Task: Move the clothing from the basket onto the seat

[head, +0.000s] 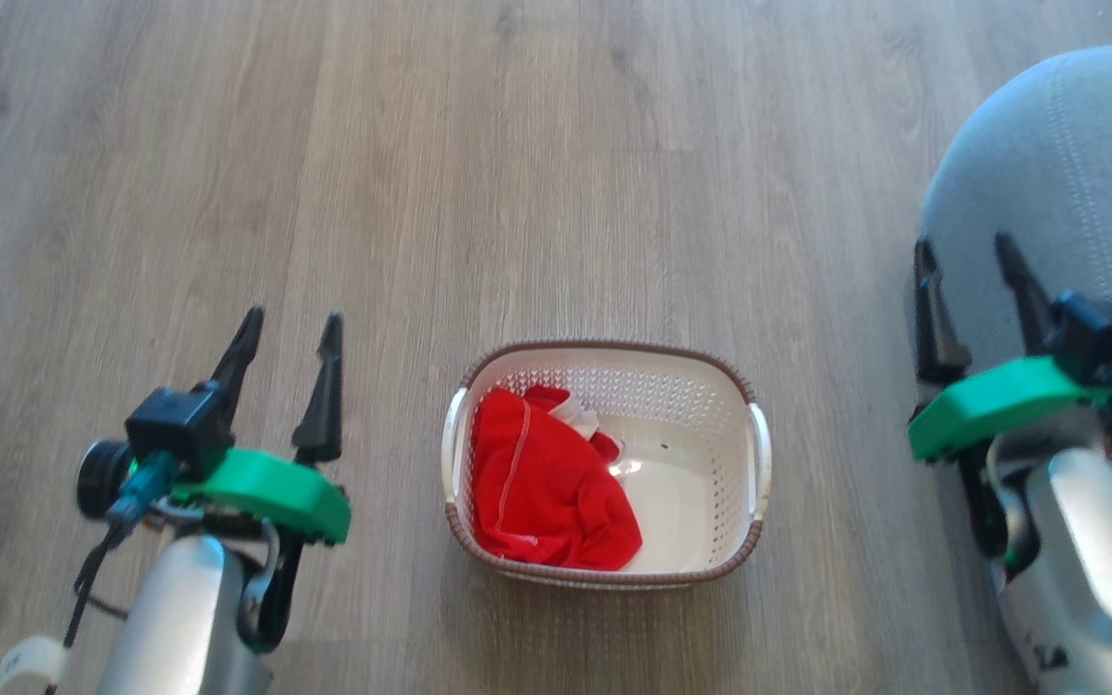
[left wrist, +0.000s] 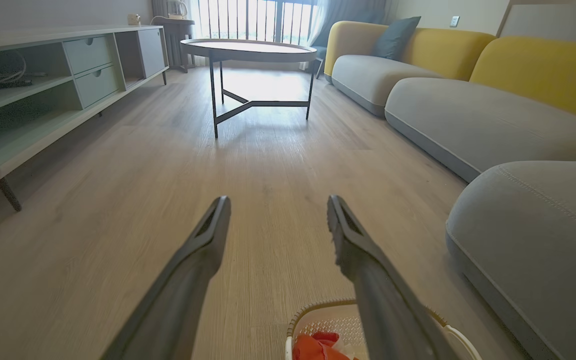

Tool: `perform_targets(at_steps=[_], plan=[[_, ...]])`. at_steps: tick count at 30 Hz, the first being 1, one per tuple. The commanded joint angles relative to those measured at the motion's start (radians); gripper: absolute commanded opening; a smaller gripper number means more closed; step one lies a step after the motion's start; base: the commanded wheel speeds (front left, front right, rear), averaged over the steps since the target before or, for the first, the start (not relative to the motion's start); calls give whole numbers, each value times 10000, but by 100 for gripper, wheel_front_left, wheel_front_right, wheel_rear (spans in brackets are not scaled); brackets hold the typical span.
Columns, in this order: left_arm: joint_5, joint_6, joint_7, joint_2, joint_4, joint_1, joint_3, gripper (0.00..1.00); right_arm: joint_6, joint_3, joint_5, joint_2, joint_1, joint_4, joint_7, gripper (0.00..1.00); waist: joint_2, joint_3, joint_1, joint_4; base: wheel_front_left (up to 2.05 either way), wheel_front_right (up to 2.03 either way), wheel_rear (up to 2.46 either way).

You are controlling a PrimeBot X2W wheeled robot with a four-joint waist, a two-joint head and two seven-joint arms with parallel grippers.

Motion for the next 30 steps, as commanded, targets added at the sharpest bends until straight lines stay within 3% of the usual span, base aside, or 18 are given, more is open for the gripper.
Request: perform_targets(at_steps=[1, 13, 30], plan=[[140, 45, -42, 71, -307, -135, 501, 100, 69, 172, 82, 67, 110, -384, -131, 100, -1, -134, 1, -81, 0, 0, 0], [533, 30, -42, -266, -594, 1001, 1566, 100, 69, 519, -262, 603, 1499, -833, -131, 100, -1, -502, 1, -507, 0, 0, 0], [543, -23, -42, -380, -756, 1435, 1466, 100, 69, 132, -545, 948, 1906, -1182, -132, 100, -1, -476, 1, -476, 0, 0, 0]])
